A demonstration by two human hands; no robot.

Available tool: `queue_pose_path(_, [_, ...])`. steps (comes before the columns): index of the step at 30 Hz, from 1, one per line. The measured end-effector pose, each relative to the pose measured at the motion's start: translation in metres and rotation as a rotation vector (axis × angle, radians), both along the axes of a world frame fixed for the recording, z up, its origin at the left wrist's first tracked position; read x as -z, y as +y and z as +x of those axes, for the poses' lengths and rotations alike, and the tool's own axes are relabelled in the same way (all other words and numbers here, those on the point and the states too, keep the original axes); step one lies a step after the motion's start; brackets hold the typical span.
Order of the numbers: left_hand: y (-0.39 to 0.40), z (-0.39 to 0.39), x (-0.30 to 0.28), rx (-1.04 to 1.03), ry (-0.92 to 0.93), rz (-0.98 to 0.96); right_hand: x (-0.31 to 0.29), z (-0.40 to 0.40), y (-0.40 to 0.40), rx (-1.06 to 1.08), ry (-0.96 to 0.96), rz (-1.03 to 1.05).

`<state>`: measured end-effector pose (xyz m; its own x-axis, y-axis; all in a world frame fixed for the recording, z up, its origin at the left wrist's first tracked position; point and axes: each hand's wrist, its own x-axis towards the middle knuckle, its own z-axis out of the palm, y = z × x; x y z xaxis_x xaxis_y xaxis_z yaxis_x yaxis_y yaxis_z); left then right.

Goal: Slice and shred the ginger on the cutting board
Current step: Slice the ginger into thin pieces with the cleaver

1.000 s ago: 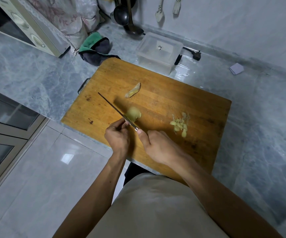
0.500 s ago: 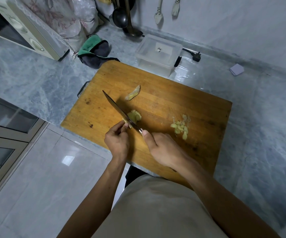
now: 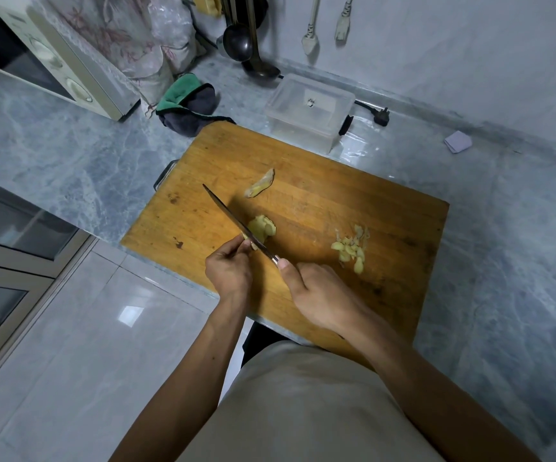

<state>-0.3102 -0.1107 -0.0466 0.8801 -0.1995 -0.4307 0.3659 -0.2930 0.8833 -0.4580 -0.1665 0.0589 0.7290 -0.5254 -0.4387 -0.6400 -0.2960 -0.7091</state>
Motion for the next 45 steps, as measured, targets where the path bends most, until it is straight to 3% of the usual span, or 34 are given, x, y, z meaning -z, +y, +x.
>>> queue_pose_path(12, [-0.004,-0.002,0.004,-0.059,0.053,-0.048,-0.001,-0.002,0.001,0.026,-0.011,-0.004])
queue_pose_path(29, [-0.006,-0.012,-0.006,0.038,-0.157,0.013,0.002,0.0,-0.002,-0.01,0.004,-0.049])
queue_pose_path(45, [-0.004,-0.012,-0.007,0.056,-0.194,0.07,0.005,-0.002,-0.002,0.0,-0.012,-0.003])
